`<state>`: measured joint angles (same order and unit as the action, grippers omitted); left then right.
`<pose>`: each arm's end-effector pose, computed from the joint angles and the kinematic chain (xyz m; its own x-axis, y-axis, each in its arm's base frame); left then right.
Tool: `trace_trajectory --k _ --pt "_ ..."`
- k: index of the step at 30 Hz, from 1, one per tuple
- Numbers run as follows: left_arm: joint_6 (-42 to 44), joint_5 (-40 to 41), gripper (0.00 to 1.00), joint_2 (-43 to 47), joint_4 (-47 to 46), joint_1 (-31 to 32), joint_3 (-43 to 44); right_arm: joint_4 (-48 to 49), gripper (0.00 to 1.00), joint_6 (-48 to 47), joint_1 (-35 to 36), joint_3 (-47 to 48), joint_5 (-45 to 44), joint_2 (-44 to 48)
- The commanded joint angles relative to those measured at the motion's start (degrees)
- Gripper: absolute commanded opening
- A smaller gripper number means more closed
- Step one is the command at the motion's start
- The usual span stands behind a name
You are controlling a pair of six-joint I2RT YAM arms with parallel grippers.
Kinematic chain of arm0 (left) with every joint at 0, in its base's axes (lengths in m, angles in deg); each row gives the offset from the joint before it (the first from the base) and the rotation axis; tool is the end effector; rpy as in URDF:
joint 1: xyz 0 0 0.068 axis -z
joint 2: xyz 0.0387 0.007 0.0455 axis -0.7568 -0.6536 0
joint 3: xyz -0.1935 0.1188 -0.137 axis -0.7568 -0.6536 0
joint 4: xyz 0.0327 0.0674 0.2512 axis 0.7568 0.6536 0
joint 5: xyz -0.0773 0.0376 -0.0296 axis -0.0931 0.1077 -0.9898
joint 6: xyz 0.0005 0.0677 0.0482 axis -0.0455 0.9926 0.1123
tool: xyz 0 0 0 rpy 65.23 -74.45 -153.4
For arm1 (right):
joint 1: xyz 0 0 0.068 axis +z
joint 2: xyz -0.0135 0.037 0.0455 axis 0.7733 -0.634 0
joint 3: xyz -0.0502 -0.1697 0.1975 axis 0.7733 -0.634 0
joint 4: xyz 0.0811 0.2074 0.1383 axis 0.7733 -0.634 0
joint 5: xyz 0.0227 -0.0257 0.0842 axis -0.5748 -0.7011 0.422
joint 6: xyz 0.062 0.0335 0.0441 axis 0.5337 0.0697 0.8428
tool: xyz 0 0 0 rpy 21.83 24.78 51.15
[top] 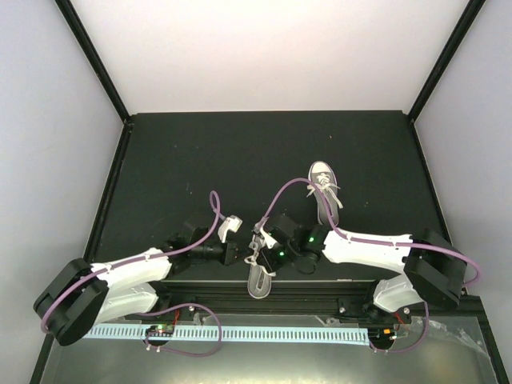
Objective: Tie the shoes
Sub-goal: Cross the shoelace with the shoelace.
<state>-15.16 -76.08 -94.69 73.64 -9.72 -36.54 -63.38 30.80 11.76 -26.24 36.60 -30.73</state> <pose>0.1409 -0.1742 0.1257 -0.8556 0.1294 -0.5012 0.5045 0.4248 -0.7516 0.1195 0.2695 0.1459 -0.8054 -0.4582 -0.3760 -0.5922 0.6493 0.4772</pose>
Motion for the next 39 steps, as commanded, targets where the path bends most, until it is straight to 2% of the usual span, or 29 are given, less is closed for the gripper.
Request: trace_trajectory --k 1,15,25,35,39 --pt "1.08 1.24 0.01 1.59 2.07 0.18 1.14 2.36 0.02 2.18 0.43 1.94 -3.62 -0.74" --pt "0.8 1.82 0.02 2.73 2.73 0.18 0.8 4.91 0.02 3.81 0.51 1.98 -6.46 -1.97" --pt "0.46 3.13 0.02 5.01 5.86 0.18 0.66 2.58 0.02 7.86 0.52 1.74 -14.93 -2.73" --pt "0.29 1.45 0.01 4.65 7.39 0.33 0.14 1.96 0.01 8.69 0.49 2.23 -16.3 -4.31" --pt "-0.33 3.26 0.02 5.88 8.01 0.46 -0.49 1.25 0.02 9.25 0.49 2.24 -17.34 -4.55"
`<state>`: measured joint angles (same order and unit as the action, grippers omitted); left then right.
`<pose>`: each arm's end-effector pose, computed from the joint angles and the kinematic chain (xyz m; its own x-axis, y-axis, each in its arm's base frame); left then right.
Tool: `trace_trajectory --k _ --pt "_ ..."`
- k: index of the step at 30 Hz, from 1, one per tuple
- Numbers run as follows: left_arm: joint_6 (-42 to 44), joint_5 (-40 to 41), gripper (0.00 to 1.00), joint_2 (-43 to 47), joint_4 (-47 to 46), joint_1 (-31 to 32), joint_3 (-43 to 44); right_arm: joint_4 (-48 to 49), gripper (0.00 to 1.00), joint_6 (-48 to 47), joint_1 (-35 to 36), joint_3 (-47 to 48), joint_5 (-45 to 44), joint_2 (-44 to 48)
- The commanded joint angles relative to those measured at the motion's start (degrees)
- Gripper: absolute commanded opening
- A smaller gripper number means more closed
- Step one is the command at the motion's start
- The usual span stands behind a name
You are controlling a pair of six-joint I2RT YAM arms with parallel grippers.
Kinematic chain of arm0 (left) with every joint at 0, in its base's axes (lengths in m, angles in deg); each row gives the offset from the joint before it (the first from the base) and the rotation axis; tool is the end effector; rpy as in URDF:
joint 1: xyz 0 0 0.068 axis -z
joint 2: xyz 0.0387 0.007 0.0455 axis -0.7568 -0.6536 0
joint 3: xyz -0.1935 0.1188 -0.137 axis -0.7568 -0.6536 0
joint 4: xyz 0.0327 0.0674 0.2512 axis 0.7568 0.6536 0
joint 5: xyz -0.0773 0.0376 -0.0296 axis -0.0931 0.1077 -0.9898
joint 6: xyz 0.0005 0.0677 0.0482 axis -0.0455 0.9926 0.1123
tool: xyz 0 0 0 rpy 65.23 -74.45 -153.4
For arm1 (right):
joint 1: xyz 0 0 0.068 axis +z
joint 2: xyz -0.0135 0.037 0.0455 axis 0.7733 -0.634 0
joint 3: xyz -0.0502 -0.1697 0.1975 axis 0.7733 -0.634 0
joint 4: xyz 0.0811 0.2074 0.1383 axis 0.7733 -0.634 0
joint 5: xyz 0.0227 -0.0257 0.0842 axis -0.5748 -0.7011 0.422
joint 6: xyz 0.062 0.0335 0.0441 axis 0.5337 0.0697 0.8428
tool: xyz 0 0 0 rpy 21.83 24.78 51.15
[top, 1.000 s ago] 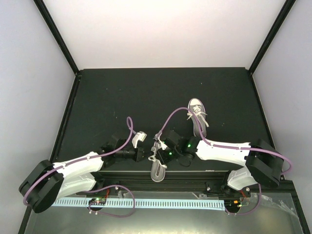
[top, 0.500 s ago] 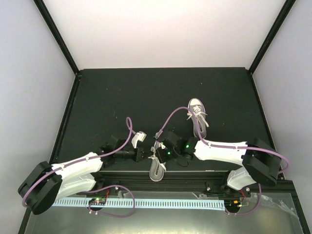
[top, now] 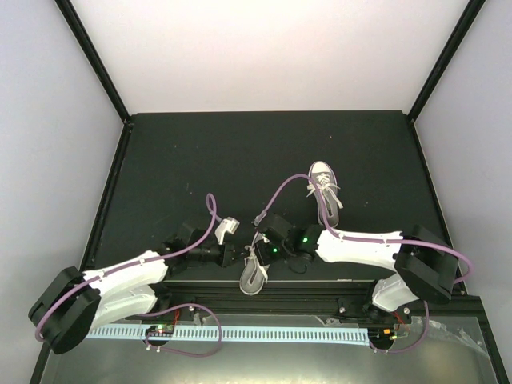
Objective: Tie the shoes
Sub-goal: Cross the shoelace with the shoelace.
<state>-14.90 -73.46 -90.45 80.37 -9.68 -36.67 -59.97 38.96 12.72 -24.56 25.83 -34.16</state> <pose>0.1359 -0.1668 0.1255 -0.8673 0.1236 -0.4821 0.4777 0.4789 -0.7365 0.1345 0.2804 0.1413 -0.8576 -0.2967 -0.4202 -0.4742 0.7726 0.4222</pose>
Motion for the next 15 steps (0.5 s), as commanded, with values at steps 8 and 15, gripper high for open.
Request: trace_trajectory --k 8,15 --pt "-1.34 1.44 0.03 2.15 0.69 0.58 -0.53 -3.56 0.02 1.6 -0.4 1.4 -8.41 -2.33" --pt "0.1 3.72 0.03 1.11 3.25 1.51 -0.39 -4.54 0.02 1.59 -0.12 2.35 -9.95 -3.13"
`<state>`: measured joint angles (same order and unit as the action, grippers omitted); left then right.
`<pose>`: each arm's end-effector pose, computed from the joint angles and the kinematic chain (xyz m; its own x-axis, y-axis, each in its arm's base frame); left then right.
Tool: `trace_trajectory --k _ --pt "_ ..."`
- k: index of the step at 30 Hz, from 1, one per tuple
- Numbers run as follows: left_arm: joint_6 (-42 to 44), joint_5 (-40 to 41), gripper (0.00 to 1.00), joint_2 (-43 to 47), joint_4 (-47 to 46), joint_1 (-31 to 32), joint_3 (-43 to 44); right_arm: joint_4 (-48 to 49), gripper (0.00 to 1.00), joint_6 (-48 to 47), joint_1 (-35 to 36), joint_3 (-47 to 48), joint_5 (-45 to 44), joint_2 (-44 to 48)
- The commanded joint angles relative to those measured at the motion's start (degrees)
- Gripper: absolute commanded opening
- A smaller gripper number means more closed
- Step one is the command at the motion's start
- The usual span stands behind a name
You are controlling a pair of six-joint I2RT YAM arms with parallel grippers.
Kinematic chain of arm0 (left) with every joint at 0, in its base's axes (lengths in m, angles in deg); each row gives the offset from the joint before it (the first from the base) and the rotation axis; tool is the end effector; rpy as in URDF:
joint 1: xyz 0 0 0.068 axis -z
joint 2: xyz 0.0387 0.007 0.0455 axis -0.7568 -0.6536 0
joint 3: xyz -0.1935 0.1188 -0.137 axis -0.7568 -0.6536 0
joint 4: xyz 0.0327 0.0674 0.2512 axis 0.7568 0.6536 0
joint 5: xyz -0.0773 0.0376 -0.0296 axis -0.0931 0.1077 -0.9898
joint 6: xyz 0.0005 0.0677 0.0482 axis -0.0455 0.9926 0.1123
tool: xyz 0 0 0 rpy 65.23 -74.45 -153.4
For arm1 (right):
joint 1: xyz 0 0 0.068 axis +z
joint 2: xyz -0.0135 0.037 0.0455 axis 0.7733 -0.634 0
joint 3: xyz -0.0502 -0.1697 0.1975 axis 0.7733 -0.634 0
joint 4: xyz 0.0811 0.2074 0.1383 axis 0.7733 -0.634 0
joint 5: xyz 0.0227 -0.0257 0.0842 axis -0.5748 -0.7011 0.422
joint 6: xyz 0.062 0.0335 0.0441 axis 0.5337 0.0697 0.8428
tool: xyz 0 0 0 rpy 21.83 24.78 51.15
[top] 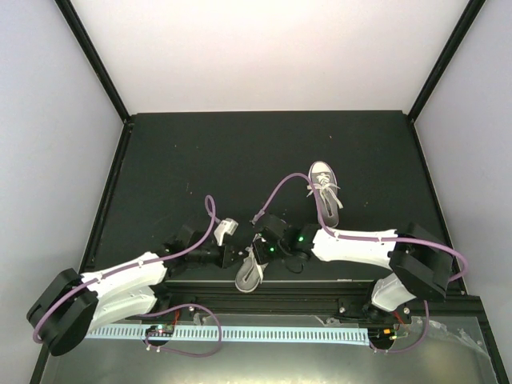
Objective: Tie the shoes
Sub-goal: Cross the shoelace with the shoelace.
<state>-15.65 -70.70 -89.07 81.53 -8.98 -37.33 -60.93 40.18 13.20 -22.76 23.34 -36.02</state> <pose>0.1338 -0.1646 0.1229 -0.8707 0.1066 -0.4801 0.4619 0.5125 -0.7239 0.1377 0.2857 0.1401 -0.8624 -0.2786 -0.4227 -0.4521 0.7995 0.3954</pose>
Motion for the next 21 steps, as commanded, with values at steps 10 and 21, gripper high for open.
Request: trace_trajectory --k 10,21 --pt "0.76 -1.81 0.03 -5.04 -3.29 1.87 -0.58 -3.37 0.02 0.56 -0.35 1.56 -8.3 -2.42" --pt "2.09 10.0 0.27 -2.48 5.41 1.96 2.23 -2.02 0.02 0.34 -0.05 -0.43 -7.5 -0.8"
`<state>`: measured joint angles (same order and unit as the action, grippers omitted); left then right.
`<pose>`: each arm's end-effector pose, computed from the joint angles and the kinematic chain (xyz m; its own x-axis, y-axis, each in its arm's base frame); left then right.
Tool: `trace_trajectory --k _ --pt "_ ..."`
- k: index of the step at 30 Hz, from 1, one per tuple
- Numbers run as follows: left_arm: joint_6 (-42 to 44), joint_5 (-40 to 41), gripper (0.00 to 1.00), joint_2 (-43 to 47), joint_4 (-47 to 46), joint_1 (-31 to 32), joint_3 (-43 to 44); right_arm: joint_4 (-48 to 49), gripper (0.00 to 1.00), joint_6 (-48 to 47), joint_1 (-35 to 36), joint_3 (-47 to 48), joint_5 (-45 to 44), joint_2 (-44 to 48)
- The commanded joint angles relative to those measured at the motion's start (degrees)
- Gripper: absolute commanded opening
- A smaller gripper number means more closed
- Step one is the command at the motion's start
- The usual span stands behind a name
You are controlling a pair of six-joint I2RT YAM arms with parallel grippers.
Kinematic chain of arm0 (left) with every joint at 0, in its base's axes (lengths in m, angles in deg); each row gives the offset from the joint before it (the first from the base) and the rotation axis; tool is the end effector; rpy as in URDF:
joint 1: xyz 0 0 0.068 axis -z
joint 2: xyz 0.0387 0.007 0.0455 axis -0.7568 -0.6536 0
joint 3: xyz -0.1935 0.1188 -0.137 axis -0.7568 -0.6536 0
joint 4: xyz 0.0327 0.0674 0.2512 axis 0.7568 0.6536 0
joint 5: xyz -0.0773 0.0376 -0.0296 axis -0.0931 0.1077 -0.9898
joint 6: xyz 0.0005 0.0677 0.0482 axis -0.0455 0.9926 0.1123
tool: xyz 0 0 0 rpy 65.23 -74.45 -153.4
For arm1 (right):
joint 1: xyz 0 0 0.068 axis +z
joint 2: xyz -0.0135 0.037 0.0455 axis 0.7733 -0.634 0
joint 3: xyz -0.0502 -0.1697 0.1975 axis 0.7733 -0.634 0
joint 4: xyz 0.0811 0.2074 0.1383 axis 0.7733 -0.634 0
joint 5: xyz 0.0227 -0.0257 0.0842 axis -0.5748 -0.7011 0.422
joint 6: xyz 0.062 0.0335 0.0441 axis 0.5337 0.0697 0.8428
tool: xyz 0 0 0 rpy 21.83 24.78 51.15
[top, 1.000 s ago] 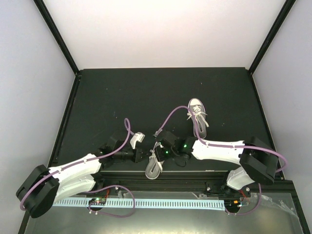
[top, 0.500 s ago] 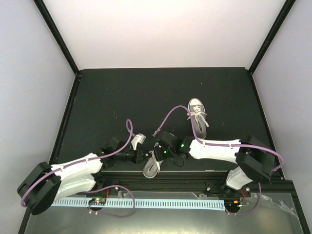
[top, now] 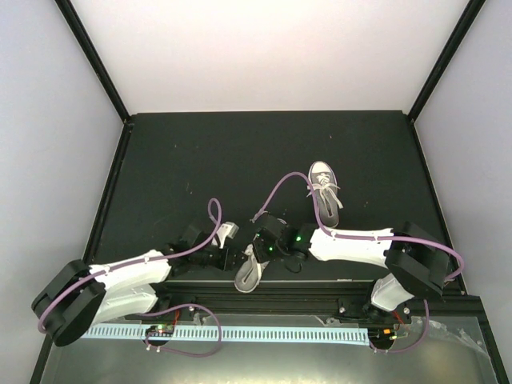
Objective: Tie the shoes
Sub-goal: Cross the shoelace with the shoelace.
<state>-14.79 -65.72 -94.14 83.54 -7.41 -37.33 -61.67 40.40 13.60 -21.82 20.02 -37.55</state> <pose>0.1323 -0.1636 0.1005 -0.8947 0.1358 -0.4255 0.4131 0.6139 -0.6727 0.1408 0.2874 0.1361 -0.8572 -0.2711 -0.4380 -0.4398 0.8277 0.3485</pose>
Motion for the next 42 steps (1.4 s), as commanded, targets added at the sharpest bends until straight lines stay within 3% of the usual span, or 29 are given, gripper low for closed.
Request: trace_trajectory --k 1,6,15,23,31,42 --pt "1.24 5.73 0.31 3.26 3.71 0.38 2.31 -1.34 0.02 0.08 -0.44 -1.38 -4.15 0.73" --pt "2.09 7.44 0.44 4.68 4.64 0.2 3.72 -1.26 0.02 -0.04 -0.38 -1.54 -4.02 0.7" --pt "3.2 2.34 0.68 -0.71 -1.28 -2.86 5.57 -1.25 0.02 0.06 -0.18 -2.0 -3.98 1.44" --pt "3.73 -6.16 0.7 -7.61 -7.67 -5.38 5.9 -1.92 0.02 -0.34 -0.1 -2.36 -2.33 5.65" --pt "3.13 -5.37 0.85 -0.84 -5.33 -6.75 3.14 -7.96 0.02 -0.36 -0.17 -4.65 -2.36 16.47" --pt "3.59 -10.64 0.86 3.01 -3.76 -6.74 1.18 -12.0 0.02 -1.07 -2.8 -7.2 -3.75 23.03"
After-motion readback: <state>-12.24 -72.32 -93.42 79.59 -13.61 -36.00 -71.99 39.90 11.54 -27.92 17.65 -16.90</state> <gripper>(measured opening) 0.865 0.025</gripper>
